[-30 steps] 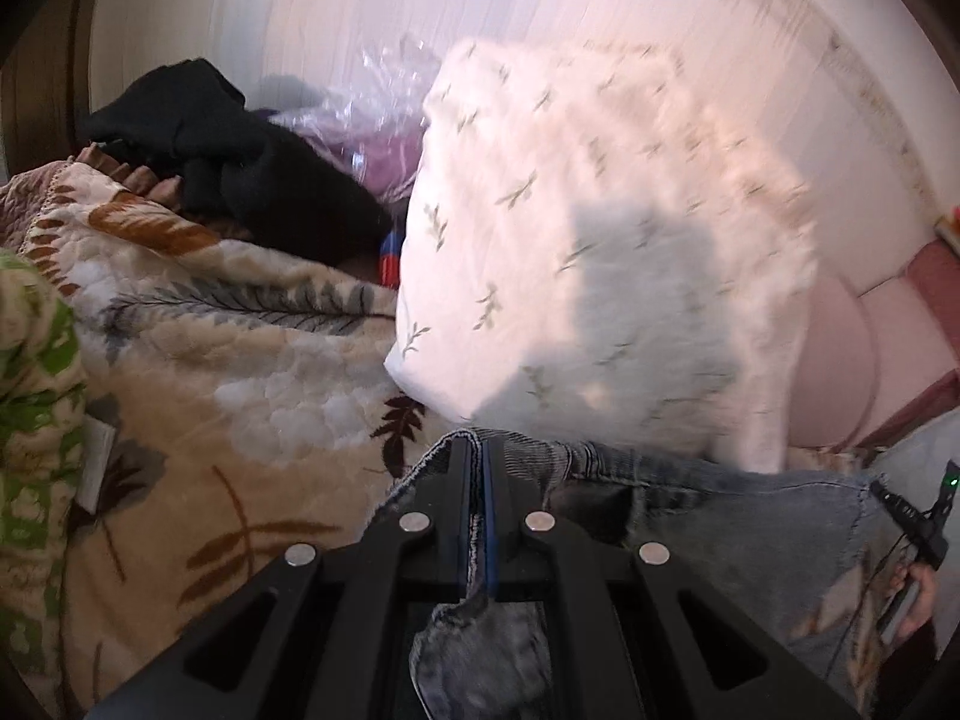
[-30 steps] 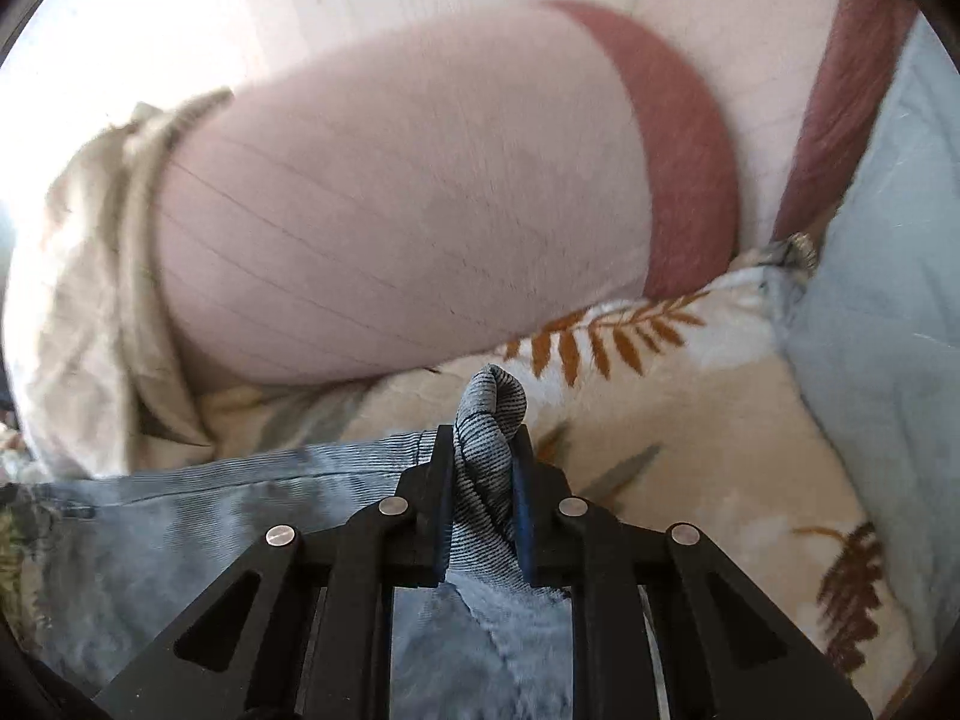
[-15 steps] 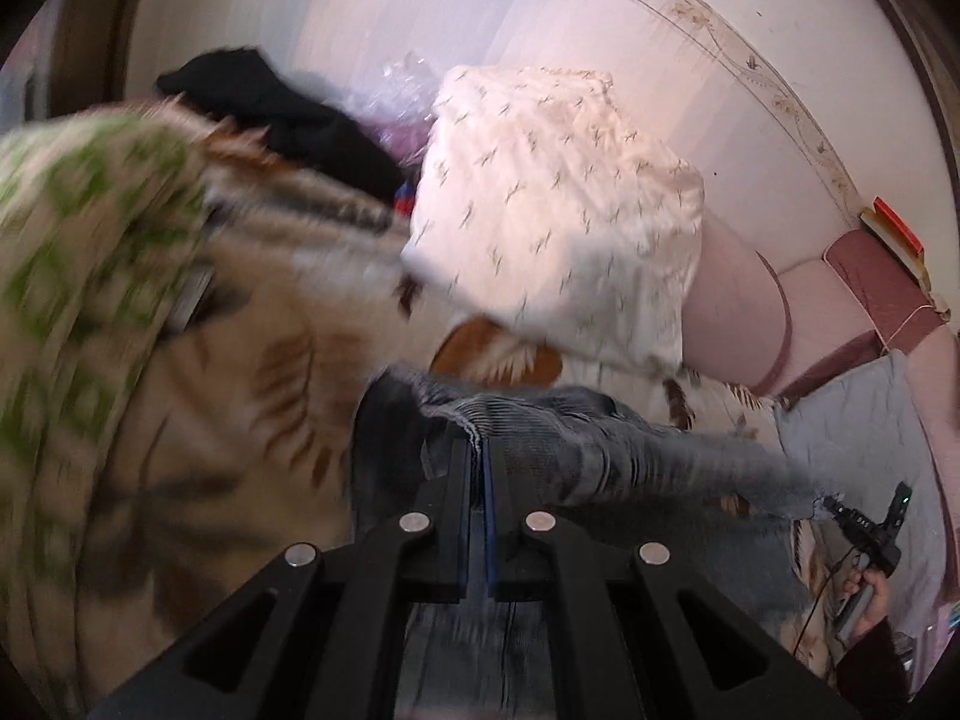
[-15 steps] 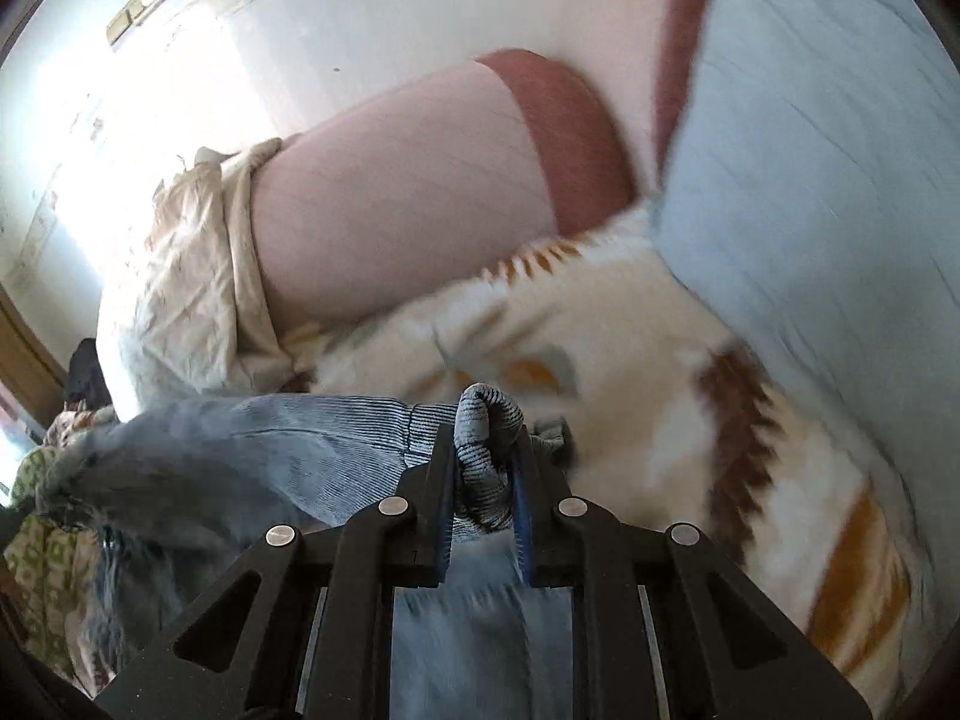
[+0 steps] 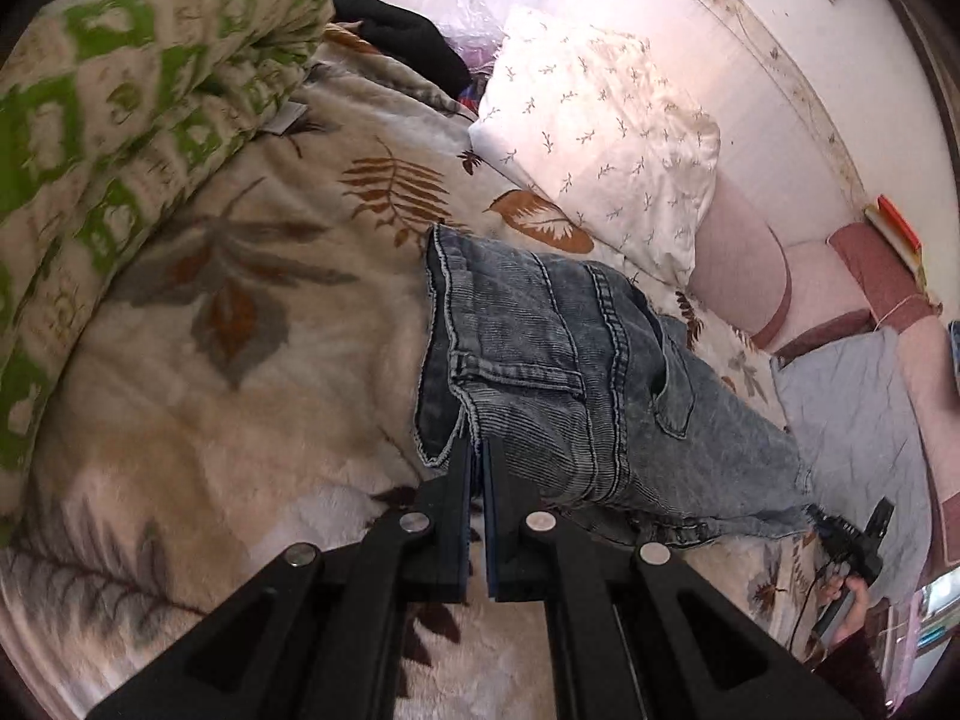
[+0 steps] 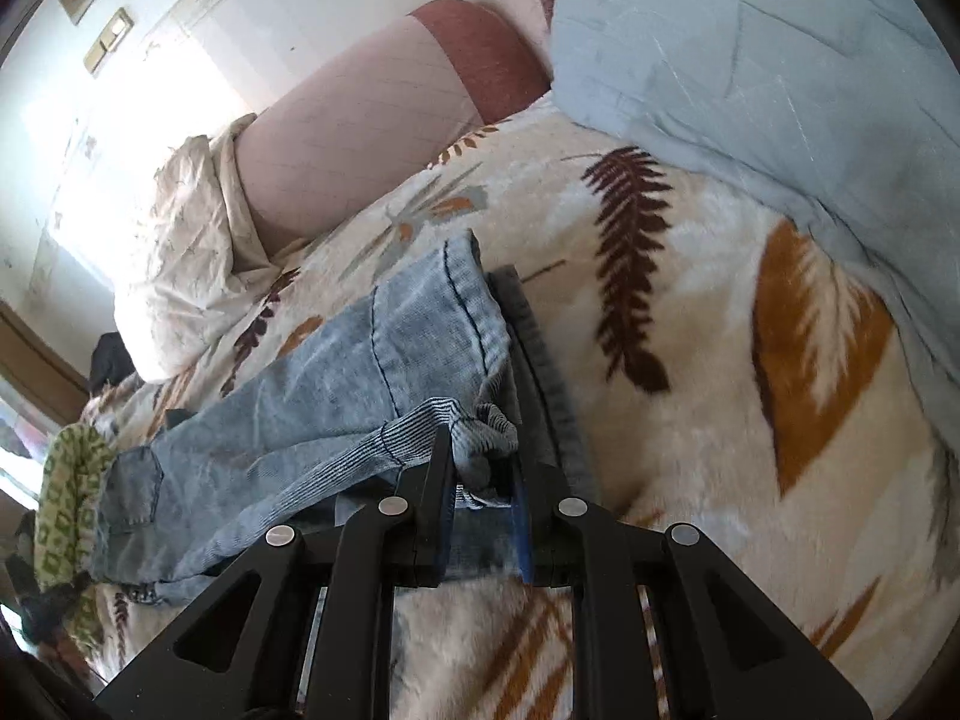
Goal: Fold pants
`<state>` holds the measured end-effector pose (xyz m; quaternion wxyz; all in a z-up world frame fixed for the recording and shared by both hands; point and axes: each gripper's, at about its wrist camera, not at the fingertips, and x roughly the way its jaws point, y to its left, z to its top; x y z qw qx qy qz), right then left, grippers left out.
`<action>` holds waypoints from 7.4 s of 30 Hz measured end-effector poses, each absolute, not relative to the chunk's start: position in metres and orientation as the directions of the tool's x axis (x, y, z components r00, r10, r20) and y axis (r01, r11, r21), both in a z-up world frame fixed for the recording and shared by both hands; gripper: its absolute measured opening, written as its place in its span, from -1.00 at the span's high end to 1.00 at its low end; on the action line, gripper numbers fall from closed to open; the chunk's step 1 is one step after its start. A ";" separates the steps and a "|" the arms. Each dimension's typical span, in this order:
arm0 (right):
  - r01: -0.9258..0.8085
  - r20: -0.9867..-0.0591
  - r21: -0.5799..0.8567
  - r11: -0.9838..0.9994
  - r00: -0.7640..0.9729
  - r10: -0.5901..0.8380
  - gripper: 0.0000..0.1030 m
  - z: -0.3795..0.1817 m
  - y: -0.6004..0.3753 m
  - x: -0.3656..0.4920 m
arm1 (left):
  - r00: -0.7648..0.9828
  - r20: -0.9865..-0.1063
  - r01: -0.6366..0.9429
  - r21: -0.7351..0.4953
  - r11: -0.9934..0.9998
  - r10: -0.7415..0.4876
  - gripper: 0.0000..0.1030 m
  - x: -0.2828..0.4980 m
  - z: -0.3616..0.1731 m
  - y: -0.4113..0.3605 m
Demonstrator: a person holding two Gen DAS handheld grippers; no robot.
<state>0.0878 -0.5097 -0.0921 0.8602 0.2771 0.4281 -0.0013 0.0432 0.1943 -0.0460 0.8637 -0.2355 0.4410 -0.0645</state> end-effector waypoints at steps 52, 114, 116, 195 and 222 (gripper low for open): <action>0.061 -0.892 0.256 0.965 0.400 0.211 0.05 -0.110 -0.384 0.112 | 0.412 -0.841 0.332 -0.219 0.917 -0.350 0.70 0.095 -0.091 -0.052; -0.300 -0.693 0.634 0.713 0.189 0.696 0.02 -0.070 -0.231 0.246 | 0.406 -0.791 0.413 -0.289 0.864 -0.459 0.55 0.094 -0.088 -0.024; -0.293 -0.716 0.627 0.722 0.150 0.682 0.09 -0.084 -0.221 0.259 | 0.396 -0.790 0.414 -0.301 0.859 -0.468 0.55 0.096 -0.088 -0.022; -0.405 -0.661 0.667 0.626 0.067 0.747 0.27 -0.105 -0.202 0.310 | 0.391 -0.806 0.415 -0.277 0.867 -0.445 0.41 0.108 -0.098 -0.027; -0.304 -0.795 0.496 0.813 0.218 0.567 0.51 -0.113 -0.169 0.331 | 0.413 -0.809 0.434 -0.230 0.871 -0.419 0.37 0.100 -0.098 -0.038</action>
